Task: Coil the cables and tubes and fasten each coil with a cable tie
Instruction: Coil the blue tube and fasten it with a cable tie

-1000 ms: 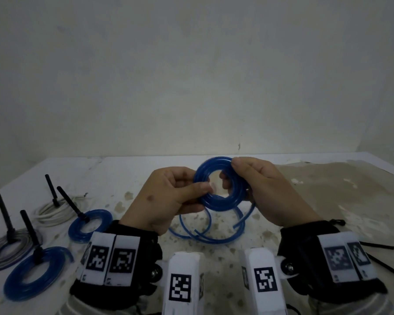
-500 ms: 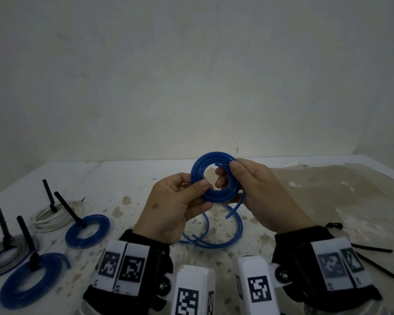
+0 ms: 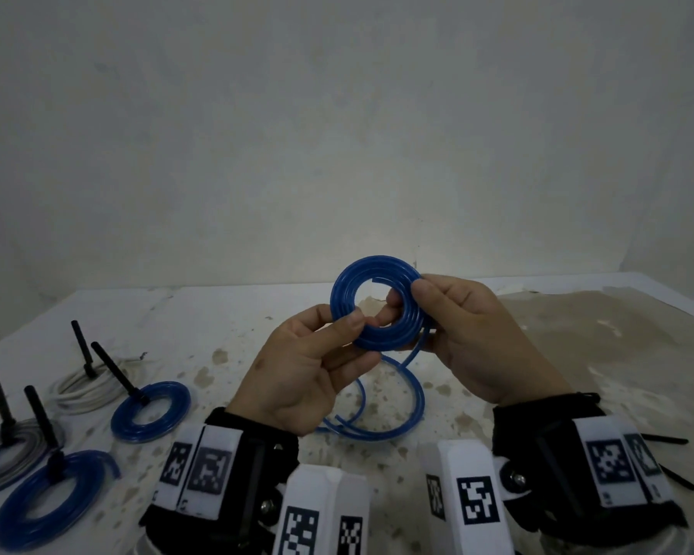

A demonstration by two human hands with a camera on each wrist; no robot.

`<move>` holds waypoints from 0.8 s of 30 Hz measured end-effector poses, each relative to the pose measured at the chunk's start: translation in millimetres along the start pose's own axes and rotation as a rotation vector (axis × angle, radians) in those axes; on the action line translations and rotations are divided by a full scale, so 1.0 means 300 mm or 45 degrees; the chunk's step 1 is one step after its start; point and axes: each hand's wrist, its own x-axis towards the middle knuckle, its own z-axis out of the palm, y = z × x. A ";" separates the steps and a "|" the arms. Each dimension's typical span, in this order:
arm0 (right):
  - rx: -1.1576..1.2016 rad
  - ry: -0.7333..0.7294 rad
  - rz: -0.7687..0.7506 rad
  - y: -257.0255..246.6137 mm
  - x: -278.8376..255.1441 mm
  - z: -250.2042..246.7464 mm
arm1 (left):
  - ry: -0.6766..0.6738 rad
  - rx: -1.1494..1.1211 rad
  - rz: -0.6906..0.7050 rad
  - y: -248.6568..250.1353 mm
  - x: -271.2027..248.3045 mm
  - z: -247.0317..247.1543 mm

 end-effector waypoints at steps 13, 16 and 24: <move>-0.094 0.027 0.028 0.015 0.014 0.009 | 0.033 0.517 0.137 -0.026 0.006 -0.030; -0.417 -0.083 0.038 0.000 0.001 0.005 | -0.032 0.669 0.246 0.011 -0.008 -0.028; -0.888 -0.333 0.126 -0.022 -0.017 0.046 | -0.173 1.159 0.197 0.064 -0.034 -0.062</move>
